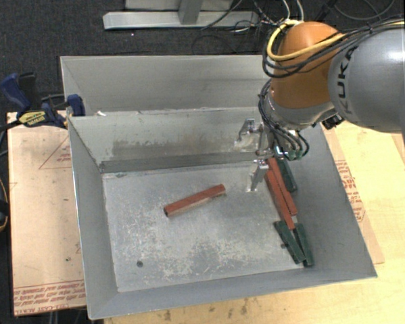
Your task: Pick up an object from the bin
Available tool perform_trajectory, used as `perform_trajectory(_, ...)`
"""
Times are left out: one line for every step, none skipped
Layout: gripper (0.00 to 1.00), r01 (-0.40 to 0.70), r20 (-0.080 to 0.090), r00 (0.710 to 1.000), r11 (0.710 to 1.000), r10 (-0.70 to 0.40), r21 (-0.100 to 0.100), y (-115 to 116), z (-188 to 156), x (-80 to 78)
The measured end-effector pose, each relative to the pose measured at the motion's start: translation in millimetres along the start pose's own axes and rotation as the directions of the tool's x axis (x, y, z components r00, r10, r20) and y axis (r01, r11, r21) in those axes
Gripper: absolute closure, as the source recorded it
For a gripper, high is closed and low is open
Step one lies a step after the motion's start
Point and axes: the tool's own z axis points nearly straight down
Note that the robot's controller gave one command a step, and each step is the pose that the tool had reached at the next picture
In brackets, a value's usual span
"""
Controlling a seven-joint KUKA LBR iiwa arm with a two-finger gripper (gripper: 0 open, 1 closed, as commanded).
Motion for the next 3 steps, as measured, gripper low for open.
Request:
perform_trajectory(0.00,0.000,0.008,1.000,1.000,-0.001,0.000,0,-5,-1.7)
perform_trajectory(1.00,0.175,0.018,0.984,0.985,-0.175,0.005,65,88,-1.9)
perform_trajectory(1.00,0.175,0.018,0.984,0.985,-0.175,0.005,65,88,-1.9)
